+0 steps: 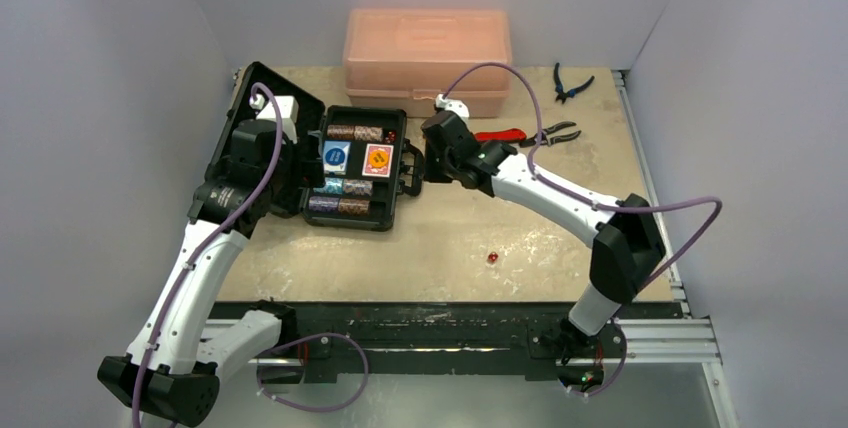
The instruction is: Pack up texas hold em set
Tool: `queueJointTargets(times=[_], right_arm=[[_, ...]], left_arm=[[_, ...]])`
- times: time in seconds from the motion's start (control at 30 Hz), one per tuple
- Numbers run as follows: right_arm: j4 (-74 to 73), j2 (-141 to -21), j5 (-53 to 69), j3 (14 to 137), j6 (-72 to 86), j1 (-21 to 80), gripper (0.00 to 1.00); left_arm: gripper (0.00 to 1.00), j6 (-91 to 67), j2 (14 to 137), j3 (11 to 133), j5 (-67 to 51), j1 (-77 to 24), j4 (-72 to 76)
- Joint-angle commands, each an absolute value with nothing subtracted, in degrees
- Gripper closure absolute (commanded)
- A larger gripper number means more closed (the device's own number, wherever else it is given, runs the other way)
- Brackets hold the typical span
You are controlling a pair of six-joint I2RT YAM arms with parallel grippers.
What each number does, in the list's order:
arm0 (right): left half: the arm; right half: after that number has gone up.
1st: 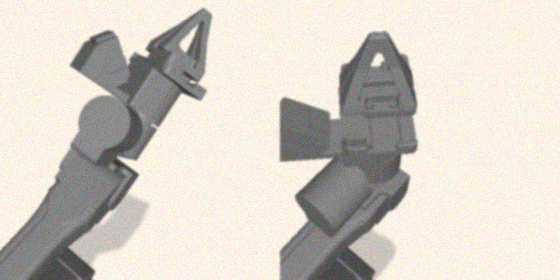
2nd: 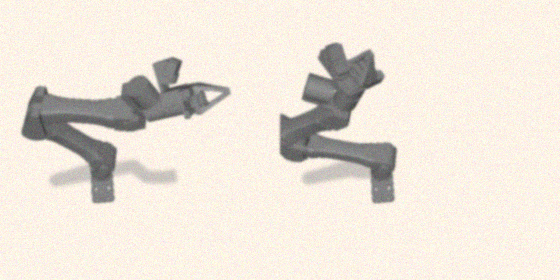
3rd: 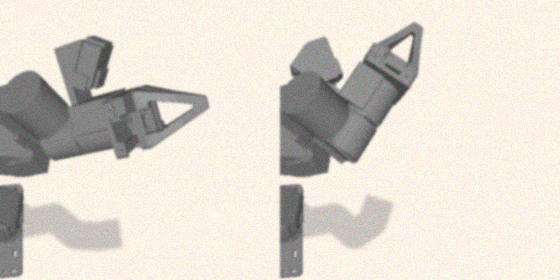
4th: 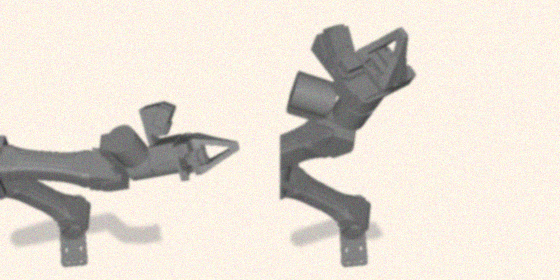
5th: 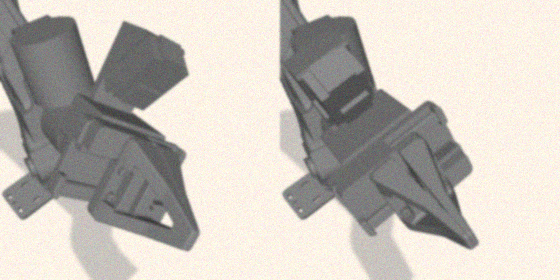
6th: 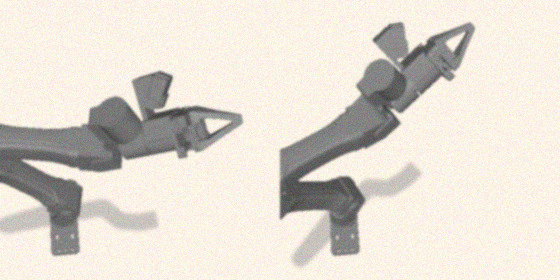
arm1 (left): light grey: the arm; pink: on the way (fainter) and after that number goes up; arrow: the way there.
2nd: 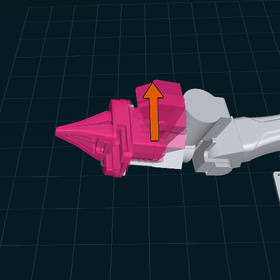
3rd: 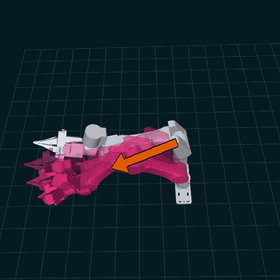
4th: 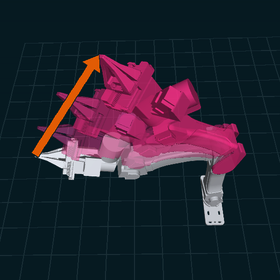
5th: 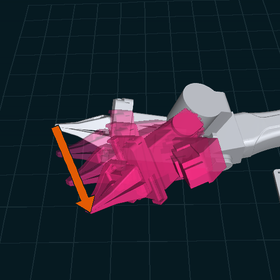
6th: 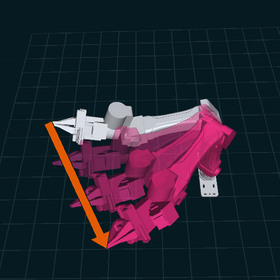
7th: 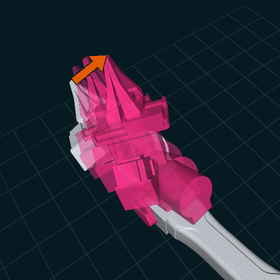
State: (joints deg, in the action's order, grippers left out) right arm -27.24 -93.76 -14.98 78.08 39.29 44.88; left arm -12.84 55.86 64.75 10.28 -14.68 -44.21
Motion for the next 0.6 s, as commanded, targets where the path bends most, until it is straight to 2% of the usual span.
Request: queueJointTargets(times=[0.0, 0.27, 0.57], right_arm=[[-26.1, -97.56, -12.63, 84.65, 37.97, 46.74, 1.0], [-27.22, -107.07, -10.7, 94.56, 38.06, 50.15, 1.0], [-28.22, -112.48, -8.78, 98.25, 38.32, 51.83, 1.0]], left_arm=[[0.08, -12.58, 54.69, 64.69, 10.37, -14.85, -42.38], [0.08, -12.57, 54.57, 64.69, 10.38, -14.85, -42.37], [0.08, -12.59, 54.42, 64.69, 10.04, -14.85, -42.39]])
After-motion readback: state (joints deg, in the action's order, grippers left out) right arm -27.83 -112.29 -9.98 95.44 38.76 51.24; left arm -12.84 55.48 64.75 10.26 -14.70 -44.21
